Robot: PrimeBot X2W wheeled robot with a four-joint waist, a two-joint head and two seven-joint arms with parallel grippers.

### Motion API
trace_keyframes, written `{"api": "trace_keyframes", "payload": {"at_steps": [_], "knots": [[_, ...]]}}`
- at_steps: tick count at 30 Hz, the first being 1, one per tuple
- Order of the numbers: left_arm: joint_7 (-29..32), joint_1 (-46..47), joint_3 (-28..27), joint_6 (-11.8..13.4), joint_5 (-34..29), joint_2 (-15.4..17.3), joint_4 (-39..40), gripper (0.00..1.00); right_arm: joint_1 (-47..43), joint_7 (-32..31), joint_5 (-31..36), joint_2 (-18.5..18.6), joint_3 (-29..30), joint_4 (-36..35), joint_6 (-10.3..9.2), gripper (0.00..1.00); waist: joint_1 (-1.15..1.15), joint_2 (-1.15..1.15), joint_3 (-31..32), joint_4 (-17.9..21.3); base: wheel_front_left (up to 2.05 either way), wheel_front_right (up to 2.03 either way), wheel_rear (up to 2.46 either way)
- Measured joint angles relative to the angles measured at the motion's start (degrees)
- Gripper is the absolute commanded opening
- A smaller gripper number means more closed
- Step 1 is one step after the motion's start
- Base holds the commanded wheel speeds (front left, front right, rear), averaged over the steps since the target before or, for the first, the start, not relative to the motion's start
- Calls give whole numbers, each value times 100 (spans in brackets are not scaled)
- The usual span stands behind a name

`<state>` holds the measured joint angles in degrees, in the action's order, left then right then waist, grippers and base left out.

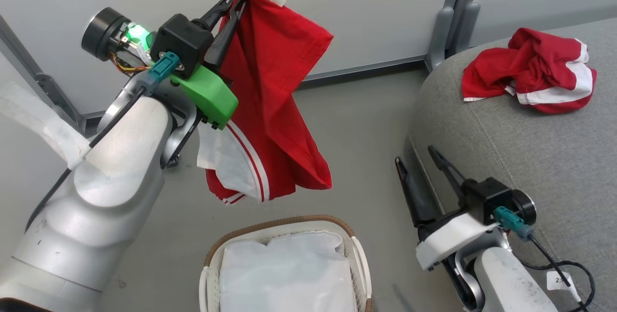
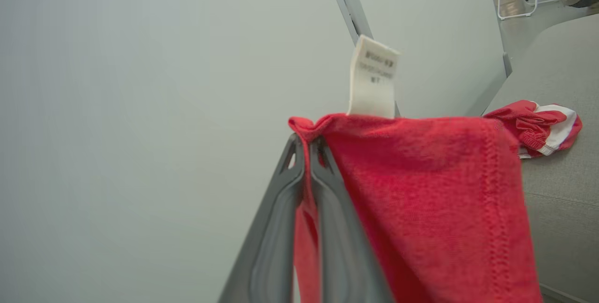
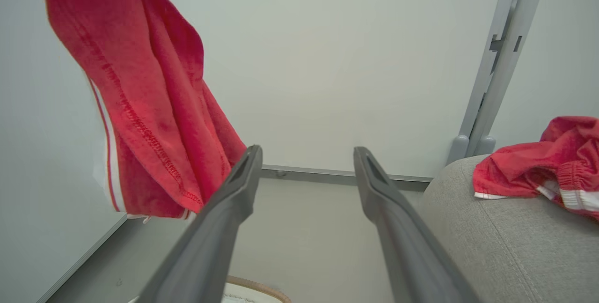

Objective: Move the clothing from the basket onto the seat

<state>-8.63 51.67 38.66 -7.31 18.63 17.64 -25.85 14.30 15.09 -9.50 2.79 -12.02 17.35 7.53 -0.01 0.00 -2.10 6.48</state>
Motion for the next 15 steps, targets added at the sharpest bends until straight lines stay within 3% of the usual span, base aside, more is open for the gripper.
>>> {"api": "trace_keyframes", "payload": {"at_steps": [15], "knots": [[99, 378, 301, -7, 104, -287, -32, 0, 250, 0, 3, -1, -1252, 421, 0, 100, 0, 0, 166, -110, 0, 0, 0]]}}
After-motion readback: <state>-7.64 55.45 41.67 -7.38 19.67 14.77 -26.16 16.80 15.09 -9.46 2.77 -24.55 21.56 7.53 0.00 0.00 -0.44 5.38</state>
